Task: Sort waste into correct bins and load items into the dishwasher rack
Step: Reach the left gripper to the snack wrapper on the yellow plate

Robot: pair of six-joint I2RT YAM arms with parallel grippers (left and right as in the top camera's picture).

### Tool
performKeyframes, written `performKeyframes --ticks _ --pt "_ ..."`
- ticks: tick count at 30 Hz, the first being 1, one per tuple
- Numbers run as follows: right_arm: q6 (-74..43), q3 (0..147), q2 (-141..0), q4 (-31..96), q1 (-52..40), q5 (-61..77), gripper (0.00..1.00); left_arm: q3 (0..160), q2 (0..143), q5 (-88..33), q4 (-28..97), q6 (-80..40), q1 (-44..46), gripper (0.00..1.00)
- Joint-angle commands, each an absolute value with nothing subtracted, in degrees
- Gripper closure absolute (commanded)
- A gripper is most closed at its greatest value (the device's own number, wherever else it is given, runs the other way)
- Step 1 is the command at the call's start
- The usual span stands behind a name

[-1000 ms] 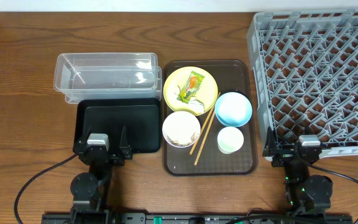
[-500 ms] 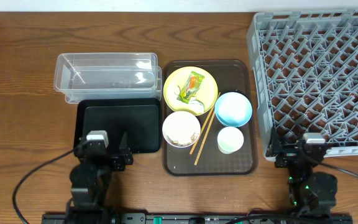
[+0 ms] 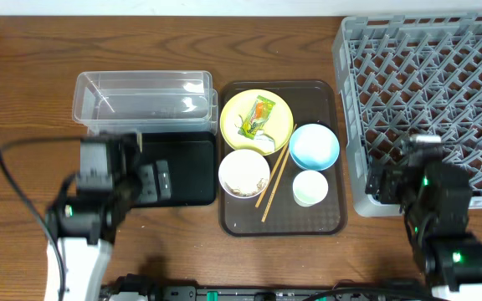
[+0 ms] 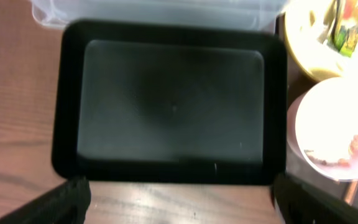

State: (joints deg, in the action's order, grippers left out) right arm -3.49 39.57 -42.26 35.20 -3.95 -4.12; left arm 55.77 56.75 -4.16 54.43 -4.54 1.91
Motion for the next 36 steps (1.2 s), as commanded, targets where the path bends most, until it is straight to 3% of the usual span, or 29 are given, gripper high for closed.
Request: performKeyframes --ticks 1,7,11,22,27,36 --pt "-4.21 44.73 -46.81 37.67 -4.14 -4.03 0.01 63.70 62.35 -5.72 57.32 -5.04 1.67 0.04" --pt "-4.23 46.17 -49.78 36.47 -4.14 -2.50 0.01 65.67 67.24 -16.69 43.90 -4.54 2.50 0.04" --pt "-4.21 46.17 -49.78 36.42 -4.14 -2.55 0.01 66.35 72.07 -16.86 35.55 -1.50 6.72 0.05" --pt "-4.21 46.17 -49.80 36.58 -4.14 -2.52 0.01 69.78 90.56 -4.64 18.63 9.80 24.40 0.05" --pt "-4.23 46.17 -49.80 36.62 -4.14 -2.52 0.01 69.78 98.65 -1.93 13.63 10.50 28.29 0.05" --pt "-4.25 46.17 -49.80 37.04 -4.14 -2.50 0.01 69.78 109.67 -1.87 11.29 10.48 28.42 0.19"
